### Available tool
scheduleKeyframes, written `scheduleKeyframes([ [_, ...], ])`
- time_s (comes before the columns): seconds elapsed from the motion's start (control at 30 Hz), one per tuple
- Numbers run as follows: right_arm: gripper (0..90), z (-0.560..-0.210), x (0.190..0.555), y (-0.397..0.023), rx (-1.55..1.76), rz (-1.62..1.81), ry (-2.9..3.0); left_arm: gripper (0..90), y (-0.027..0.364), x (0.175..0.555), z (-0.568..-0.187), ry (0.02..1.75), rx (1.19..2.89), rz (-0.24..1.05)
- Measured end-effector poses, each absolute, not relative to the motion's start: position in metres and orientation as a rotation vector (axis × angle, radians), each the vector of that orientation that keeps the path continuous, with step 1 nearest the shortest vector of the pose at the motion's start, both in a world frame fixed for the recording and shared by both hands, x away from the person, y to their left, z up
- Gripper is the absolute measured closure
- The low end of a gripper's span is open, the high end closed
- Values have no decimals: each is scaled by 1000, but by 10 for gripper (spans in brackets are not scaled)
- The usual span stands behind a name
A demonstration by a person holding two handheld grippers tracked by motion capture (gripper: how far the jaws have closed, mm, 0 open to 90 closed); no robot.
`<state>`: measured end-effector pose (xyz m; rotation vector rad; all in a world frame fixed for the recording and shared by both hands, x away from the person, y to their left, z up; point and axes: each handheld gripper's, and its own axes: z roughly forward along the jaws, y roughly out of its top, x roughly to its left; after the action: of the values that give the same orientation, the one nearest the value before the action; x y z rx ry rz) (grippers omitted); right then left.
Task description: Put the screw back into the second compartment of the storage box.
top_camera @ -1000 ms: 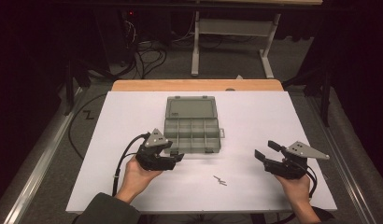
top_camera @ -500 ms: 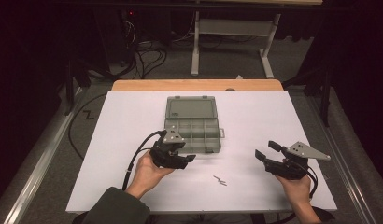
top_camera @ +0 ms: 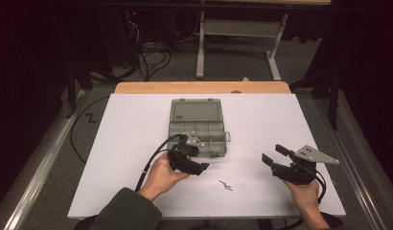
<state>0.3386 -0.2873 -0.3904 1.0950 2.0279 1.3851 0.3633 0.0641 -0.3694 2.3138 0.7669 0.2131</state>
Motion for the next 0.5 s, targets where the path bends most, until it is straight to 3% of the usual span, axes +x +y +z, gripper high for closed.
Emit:
scheduleKeyframes([
  [0.5, 339, -390, 339, -289, 1095, 1395, 2024, 435, 40, 363, -372, 689, 2413, 192],
])
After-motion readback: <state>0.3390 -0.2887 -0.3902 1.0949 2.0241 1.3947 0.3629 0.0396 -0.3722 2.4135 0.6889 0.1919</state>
